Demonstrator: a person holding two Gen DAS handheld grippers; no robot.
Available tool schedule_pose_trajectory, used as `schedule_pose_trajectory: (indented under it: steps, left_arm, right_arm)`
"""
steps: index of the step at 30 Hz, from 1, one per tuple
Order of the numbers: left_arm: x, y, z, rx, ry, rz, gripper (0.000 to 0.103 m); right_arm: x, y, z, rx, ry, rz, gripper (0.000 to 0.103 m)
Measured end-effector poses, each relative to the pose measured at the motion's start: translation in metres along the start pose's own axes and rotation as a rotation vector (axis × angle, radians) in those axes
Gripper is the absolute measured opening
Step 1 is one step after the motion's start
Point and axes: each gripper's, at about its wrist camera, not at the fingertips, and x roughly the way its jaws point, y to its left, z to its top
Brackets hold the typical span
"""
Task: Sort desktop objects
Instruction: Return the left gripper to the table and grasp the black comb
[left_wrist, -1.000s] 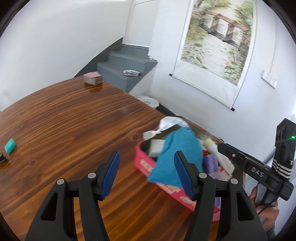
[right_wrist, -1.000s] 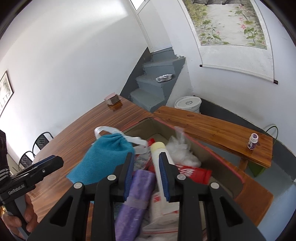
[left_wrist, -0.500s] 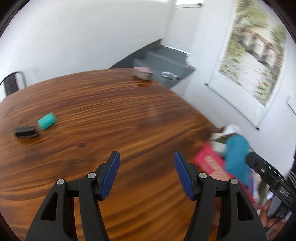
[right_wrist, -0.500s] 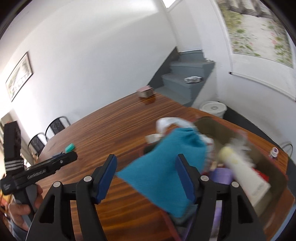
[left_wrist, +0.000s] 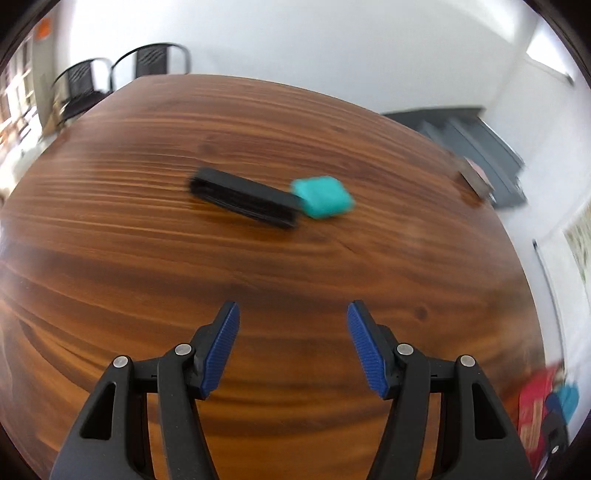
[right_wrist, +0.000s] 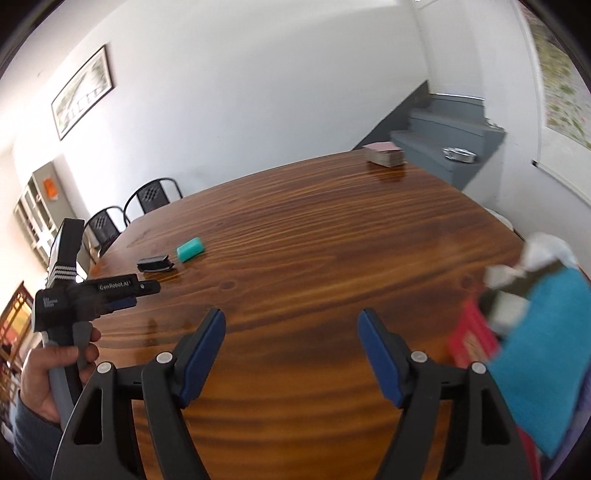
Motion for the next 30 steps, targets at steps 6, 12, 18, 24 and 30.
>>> schedule_pose_trajectory:
  steps: [6,12,18,24,30]
  left_arm:
    - [0.002,0.016,0.024,-0.068,-0.038,-0.006,0.064]
    - [0.021,0.012,0.057,-0.108,-0.032,0.020,0.064]
    - [0.041,0.014,0.070,-0.142,-0.014,0.085,0.064]
    - [0.058,0.016,0.076,-0.166,0.002,0.112,0.064]
    - [0.066,0.019,0.075,-0.124,0.010,0.142,0.064]
  right_arm:
    - [0.025,0.015,0.001,-0.040,0.029,0.019,0.078]
    - [0.030,0.004,-0.010,-0.008,0.075,0.041,0.078]
    - [0.022,-0.002,-0.005,0.023,0.052,0.047,0.078]
    - [0.023,0.002,-0.006,0.010,0.056,0.049,0.078]
    - [0.029,0.004,-0.007,0.000,0.070,0.038,0.078]
